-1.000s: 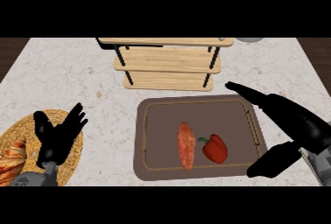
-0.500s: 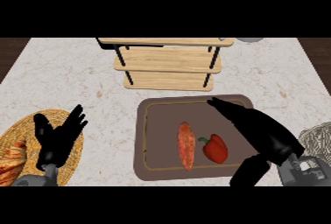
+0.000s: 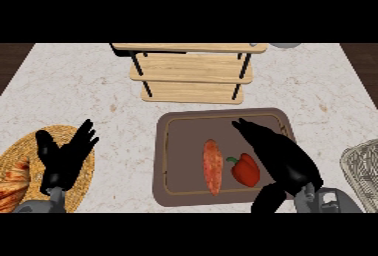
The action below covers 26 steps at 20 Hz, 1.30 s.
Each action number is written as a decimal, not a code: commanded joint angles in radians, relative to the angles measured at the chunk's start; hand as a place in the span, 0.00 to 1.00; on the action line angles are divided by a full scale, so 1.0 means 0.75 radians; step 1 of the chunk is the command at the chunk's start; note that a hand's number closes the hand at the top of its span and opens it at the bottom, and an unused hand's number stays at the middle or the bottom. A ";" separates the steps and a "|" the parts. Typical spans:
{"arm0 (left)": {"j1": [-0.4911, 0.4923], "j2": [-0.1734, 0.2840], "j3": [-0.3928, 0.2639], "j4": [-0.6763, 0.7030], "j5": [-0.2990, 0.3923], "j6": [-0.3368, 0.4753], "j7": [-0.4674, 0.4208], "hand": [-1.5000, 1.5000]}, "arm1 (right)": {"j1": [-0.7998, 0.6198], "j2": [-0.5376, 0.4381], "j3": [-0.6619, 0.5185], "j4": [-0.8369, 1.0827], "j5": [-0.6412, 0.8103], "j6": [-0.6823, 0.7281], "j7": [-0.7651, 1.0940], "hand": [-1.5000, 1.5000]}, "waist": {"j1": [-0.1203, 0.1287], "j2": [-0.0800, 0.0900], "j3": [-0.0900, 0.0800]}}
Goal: Pick the bell pepper from the tray and place it in the tiered shelf
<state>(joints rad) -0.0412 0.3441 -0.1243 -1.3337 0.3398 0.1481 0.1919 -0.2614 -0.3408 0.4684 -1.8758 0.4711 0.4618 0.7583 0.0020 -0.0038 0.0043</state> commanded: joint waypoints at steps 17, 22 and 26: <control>0.028 -0.089 0.106 0.016 -0.147 -0.102 0.063 0.50 | 0.142 0.123 -0.029 0.176 0.437 -0.079 -0.243 0.00 | -0.004 0.004 -0.006; -0.039 -0.124 0.138 0.071 -0.168 -0.107 0.057 0.50 | 0.097 0.173 -0.099 0.382 0.483 -0.227 -0.435 0.00 | -0.002 0.006 -0.006; -0.014 -0.139 0.173 0.019 -0.173 -0.143 0.081 0.50 | 0.030 0.283 -0.099 0.385 0.525 -0.131 -0.370 0.00 | 0.000 0.005 -0.006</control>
<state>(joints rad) -0.0546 0.2574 -0.0112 -1.3471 0.2232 0.0693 0.2680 -0.1989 -0.1740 0.4205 -1.6044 0.8483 0.3263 0.4794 0.0017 -0.0015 0.0023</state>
